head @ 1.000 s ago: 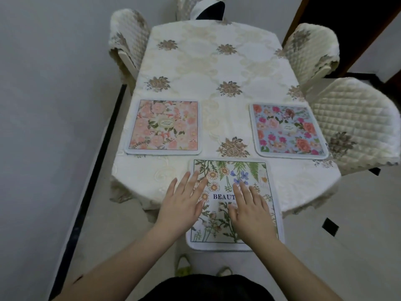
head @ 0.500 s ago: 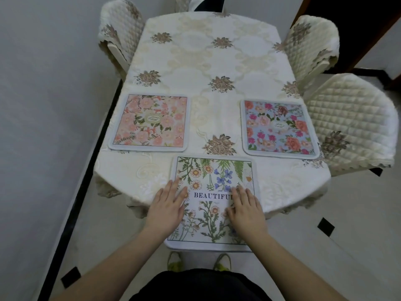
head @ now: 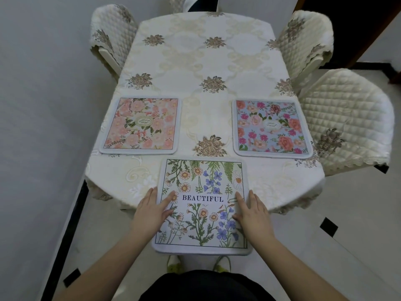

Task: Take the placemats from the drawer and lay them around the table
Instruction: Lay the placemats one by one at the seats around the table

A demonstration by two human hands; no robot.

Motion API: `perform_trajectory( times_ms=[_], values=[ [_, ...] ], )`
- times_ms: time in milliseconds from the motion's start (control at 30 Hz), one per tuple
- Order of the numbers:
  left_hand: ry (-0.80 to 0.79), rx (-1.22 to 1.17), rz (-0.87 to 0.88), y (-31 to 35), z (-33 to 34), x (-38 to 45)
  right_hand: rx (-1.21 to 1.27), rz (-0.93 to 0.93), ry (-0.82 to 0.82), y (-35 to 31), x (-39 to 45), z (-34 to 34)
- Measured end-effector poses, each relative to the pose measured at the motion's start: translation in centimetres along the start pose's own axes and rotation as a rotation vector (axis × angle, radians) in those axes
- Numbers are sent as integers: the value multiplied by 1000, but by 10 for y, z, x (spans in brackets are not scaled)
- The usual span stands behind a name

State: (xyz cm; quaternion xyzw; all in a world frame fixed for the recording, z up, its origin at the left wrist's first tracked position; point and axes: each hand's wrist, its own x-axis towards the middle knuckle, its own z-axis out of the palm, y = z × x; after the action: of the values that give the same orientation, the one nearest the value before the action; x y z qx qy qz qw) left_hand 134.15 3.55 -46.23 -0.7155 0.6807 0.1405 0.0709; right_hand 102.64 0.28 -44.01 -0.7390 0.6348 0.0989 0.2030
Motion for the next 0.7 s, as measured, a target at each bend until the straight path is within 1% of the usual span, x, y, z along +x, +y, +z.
perform_trajectory(
  times_ms=[333,467,533,600,667,700],
  values=[
    [51,-36,-16,15,-3,-5,-39,18,39,-5,1,6],
    [99,-37,22,16,-10,-9,-49,17,70,-5,1,7],
    [119,-56,67,14,-16,-12,-13,14,84,-6,0,7],
    [166,-119,147,12,-19,-15,55,5,113,-4,-2,9],
    [213,-216,224,9,-19,-19,174,-32,197,-1,-6,13],
    [210,-277,236,8,-19,-21,254,-57,250,1,-9,14]
  ],
)
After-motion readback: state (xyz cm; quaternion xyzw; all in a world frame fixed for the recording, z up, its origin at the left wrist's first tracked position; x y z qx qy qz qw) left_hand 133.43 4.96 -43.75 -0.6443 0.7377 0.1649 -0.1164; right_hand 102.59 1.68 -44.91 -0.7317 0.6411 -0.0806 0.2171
